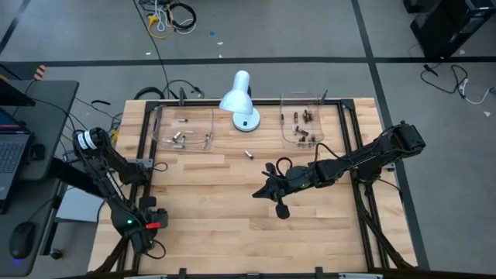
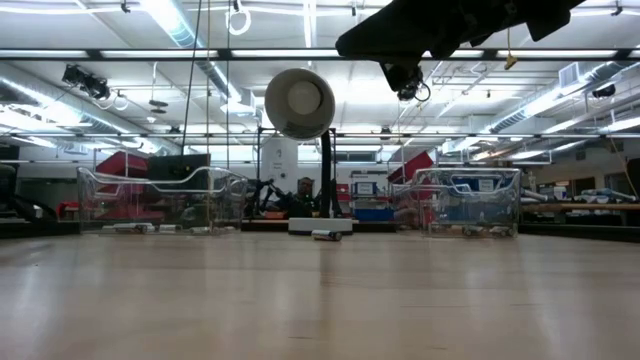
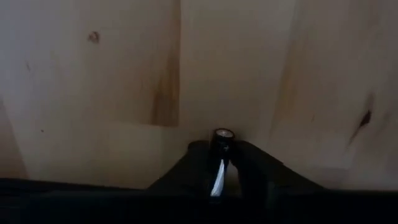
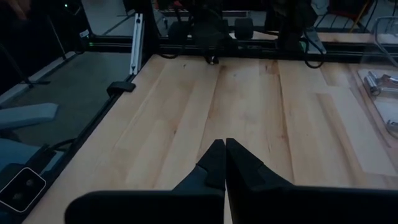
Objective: Sort batteries
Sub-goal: Put the silver battery in the transparent bin
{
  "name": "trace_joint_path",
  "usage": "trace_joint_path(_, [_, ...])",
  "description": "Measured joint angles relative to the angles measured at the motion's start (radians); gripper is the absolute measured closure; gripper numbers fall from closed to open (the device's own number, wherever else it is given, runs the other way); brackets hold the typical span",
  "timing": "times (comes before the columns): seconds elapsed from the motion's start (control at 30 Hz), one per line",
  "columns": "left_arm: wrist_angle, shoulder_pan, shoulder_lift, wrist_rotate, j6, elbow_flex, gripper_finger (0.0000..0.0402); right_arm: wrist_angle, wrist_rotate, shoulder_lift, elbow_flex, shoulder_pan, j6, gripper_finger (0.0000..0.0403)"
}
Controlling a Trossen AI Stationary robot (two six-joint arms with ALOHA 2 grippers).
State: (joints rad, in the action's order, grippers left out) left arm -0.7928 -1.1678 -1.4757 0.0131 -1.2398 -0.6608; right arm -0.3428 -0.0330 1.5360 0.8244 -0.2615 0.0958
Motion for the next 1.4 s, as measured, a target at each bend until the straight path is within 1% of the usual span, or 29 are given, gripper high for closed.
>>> trace_joint_path(0.1, [-0.004, 0.002, 0.000, -0.014, -0.011, 0.000, 0.0369, 0.000, 0.000, 0.000, 0.000, 0.000, -0.010, 0.0403])
trace_joint_path(0.17, [-0.008, 0.001, 0.001, -0.019, -0.036, 0.000, 0.0388, 0.000, 0.000, 0.000, 0.000, 0.000, -0.013, 0.0403])
trace_joint_path(0.3, [-0.012, 0.002, -0.001, -0.027, -0.076, -0.007, 0.0389, 0.000, 0.000, 0.000, 0.000, 0.000, -0.026, 0.0403])
trace_joint_path(0.43, [-0.043, 0.001, -0.009, -0.055, -0.083, -0.047, 0.0390, 0.000, 0.000, 0.000, 0.000, 0.000, -0.028, 0.0403])
trace_joint_path(0.47, [-0.053, 0.001, -0.012, -0.071, -0.091, -0.058, 0.0390, 0.000, 0.000, 0.000, 0.000, 0.000, -0.028, 0.0403])
trace_joint_path(0.57, [-0.055, 0.006, -0.012, -0.161, -0.120, -0.082, 0.0391, 0.000, 0.000, 0.000, 0.000, 0.000, -0.033, 0.0403])
trace_joint_path(0.77, [-0.057, 0.006, -0.011, -0.267, -0.139, -0.125, 0.0392, 0.000, 0.000, 0.000, 0.000, 0.000, -0.040, 0.0403])
trace_joint_path(0.83, [-0.086, 0.012, -0.010, -0.307, -0.153, -0.145, 0.0392, 0.000, 0.000, 0.000, 0.000, 0.000, -0.040, 0.0403])
trace_joint_path(0.93, [-0.153, 0.024, -0.008, -0.394, -0.157, -0.189, 0.0393, 0.000, 0.000, 0.000, 0.000, 0.000, -0.040, 0.0403])
trace_joint_path(1.03, [-0.269, 0.057, -0.006, -0.525, -0.181, -0.251, 0.0393, 0.000, 0.000, 0.000, 0.000, 0.000, -0.039, 0.0403])
trace_joint_path(1.13, [-0.414, 0.113, -0.006, -0.673, -0.233, -0.320, 0.0393, -0.001, 0.000, 0.000, 0.000, 0.000, -0.039, 0.0403])
trace_joint_path(1.2, [-0.493, 0.159, -0.005, -0.781, -0.245, -0.371, 0.0393, -0.001, 0.000, 0.000, 0.000, 0.003, -0.039, 0.0403])
trace_joint_path(1.27, [-0.570, 0.210, -0.005, -0.863, -0.247, -0.421, 0.0393, -0.001, 0.000, 0.000, 0.000, 0.006, -0.042, 0.0403])
trace_joint_path(1.33, [-0.626, 0.263, 0.001, -0.928, -0.245, -0.465, 0.0393, 0.000, 0.000, 0.000, 0.000, 0.008, -0.045, 0.0403])
trace_joint_path(1.4, [-0.668, 0.320, 0.017, -0.944, -0.217, -0.497, 0.0392, 0.000, 0.000, 0.000, 0.000, 0.010, -0.048, 0.0403])
